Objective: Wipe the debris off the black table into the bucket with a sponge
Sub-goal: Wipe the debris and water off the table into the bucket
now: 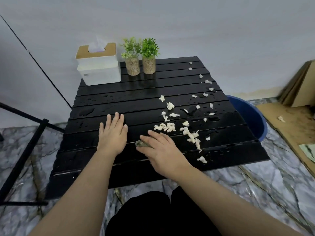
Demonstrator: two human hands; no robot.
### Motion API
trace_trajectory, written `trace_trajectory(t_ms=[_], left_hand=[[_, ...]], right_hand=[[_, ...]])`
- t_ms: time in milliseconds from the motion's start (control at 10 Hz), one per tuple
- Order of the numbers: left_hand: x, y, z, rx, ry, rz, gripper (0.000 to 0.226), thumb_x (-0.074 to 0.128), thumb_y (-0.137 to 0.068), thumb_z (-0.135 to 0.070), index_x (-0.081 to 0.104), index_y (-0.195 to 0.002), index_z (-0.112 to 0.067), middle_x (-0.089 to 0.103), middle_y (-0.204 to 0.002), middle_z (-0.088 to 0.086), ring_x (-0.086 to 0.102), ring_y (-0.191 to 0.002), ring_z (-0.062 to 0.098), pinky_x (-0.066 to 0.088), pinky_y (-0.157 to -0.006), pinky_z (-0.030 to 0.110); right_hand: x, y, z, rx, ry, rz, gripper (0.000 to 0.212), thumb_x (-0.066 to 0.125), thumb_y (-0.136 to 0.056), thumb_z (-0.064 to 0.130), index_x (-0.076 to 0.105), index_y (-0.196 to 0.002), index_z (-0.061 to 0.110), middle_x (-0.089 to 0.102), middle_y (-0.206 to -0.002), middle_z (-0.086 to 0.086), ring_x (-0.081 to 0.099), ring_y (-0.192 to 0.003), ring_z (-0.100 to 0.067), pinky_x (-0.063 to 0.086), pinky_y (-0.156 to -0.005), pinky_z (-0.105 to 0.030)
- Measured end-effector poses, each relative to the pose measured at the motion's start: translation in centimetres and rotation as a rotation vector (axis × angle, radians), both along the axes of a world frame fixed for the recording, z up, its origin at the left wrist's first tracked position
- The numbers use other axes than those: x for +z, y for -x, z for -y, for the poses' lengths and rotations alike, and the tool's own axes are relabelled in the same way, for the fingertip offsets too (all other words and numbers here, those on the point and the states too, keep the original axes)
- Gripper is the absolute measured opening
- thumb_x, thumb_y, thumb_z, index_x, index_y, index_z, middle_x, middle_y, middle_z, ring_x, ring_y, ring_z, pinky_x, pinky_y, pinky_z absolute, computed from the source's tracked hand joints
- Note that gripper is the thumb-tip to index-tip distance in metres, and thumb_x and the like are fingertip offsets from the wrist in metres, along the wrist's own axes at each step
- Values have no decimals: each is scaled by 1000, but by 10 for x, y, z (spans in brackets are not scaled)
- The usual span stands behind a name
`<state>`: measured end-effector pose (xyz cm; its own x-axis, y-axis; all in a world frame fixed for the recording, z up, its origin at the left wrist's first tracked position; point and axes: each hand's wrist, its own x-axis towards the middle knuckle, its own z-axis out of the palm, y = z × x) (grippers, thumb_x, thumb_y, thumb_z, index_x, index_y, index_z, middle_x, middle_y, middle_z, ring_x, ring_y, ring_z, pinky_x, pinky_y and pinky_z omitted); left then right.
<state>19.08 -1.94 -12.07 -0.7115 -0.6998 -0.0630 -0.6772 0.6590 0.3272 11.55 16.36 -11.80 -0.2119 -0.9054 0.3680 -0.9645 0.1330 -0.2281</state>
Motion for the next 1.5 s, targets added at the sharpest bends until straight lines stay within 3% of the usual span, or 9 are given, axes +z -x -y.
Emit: trace_trajectory(t_ms=[100,300,400,600,800,1000,1100,1300,1500], left_hand=[[-7,1,2,-17,66,34,53,12,-97,-38,4,-147,-25,-3,-157,-7,-13,-143,14,-8,-116,39],[-7,0,-1,-23,84,36,53,11,-97,-39,2,-147,-25,-4,-157,-7,-14,-143,14,-9,-116,38],[-9,1,0,-20,91,41,53,11,-97,-39,2,-147,-25,-4,-157,-7,-13,-143,14,-8,-116,38],[-9,1,1,-23,108,36,53,12,-96,-38,3,-147,-24,-2,-158,-6,-11,-144,16,-7,-116,39],[-7,0,-2,-22,98,22,53,12,-97,-37,4,-147,-24,-2,-157,-6,-12,-143,16,-7,-117,39],[-7,1,-2,-17,106,28,53,11,-97,-37,3,-147,-24,-3,-157,-6,-13,-143,16,-7,-116,39],[-7,1,-2,-19,110,33,53,12,-97,-37,4,-147,-23,-2,-158,-5,-12,-144,16,-7,-116,39],[-7,0,-1,-14,102,30,53,11,-96,-38,3,-147,-24,-3,-157,-6,-13,-143,15,-8,-116,39],[-2,0,-2,-22,72,27,53,14,-97,-37,7,-147,-23,0,-158,-5,-12,-143,15,-7,-116,39]], right_hand=[[5,41,17,-78,-21,81,33,62,-79,2,67,-109,13,62,-123,-16,53,-118,-40,46,-95,-55],[20,67,24,-271,128,306,25,58,-86,0,66,-110,2,62,-121,-22,54,-113,-39,45,-94,-53],[16,33,12,-32,126,222,27,61,-83,4,67,-109,8,64,-119,-17,58,-110,-37,49,-92,-50],[5,40,14,4,-120,168,32,53,-91,31,57,-122,30,47,-141,-2,32,-137,-26,26,-111,-47],[11,84,36,-197,-79,200,31,48,-94,15,59,-123,17,48,-140,-11,38,-130,-30,29,-110,-41],[7,43,10,83,-91,175,30,57,-89,17,61,-119,14,55,-131,-17,46,-126,-36,40,-104,-52],[5,47,4,79,-153,138,37,58,-89,29,56,-125,23,48,-139,-13,36,-134,-34,38,-105,-49],[9,84,35,-102,-132,128,35,44,-95,10,54,-128,19,45,-141,-11,36,-131,-29,30,-109,-43],[54,83,0,-61,36,354,34,52,-91,5,59,-123,16,50,-137,-10,41,-126,-25,24,-109,-26]])
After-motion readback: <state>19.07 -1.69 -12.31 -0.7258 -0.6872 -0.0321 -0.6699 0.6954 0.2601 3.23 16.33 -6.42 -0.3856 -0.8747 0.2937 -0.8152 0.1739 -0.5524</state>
